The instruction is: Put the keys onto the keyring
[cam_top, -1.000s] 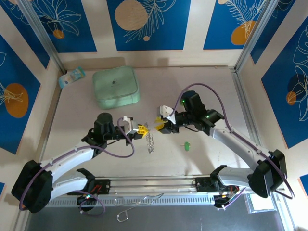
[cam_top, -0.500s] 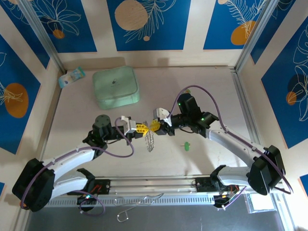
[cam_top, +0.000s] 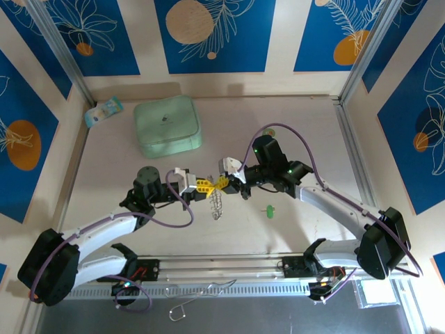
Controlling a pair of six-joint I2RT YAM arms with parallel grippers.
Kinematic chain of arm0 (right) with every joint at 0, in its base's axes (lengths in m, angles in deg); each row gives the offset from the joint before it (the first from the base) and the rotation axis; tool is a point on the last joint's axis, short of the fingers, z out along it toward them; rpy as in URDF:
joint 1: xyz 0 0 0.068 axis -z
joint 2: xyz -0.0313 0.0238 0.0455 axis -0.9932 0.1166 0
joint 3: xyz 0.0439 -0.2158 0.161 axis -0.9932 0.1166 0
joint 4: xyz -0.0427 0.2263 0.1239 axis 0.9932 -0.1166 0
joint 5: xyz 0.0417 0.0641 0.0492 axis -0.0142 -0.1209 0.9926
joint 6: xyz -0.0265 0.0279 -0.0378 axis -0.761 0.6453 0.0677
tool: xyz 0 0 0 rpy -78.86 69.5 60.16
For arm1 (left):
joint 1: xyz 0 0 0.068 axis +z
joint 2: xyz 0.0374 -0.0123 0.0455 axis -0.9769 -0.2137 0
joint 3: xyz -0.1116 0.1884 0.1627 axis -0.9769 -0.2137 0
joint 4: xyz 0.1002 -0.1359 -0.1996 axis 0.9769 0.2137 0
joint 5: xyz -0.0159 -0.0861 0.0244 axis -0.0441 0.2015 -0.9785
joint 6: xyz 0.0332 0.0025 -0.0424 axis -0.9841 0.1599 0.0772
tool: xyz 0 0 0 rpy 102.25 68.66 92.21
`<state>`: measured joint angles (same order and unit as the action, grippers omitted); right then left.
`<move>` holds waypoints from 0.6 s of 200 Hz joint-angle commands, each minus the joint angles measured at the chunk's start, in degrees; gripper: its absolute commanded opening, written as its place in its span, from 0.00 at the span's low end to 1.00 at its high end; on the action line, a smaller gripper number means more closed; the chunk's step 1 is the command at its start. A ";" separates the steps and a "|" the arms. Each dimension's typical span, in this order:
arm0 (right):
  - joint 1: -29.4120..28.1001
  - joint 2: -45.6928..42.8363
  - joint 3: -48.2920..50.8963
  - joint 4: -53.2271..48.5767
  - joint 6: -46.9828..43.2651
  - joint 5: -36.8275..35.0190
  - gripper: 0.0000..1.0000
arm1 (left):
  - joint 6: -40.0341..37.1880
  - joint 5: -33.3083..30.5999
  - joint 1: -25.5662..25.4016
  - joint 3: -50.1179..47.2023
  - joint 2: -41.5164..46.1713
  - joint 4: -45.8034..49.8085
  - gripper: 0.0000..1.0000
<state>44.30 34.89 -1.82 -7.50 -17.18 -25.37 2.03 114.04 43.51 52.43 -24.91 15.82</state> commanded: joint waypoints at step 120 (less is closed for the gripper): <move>-0.72 -1.44 -0.42 -1.21 -1.36 -1.28 0.11 | -1.94 1.42 -0.75 0.91 0.29 0.04 0.00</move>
<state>43.93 33.69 -2.26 -8.12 -18.03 -27.49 0.78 114.04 43.51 52.43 -24.91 17.11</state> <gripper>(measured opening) 0.141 0.056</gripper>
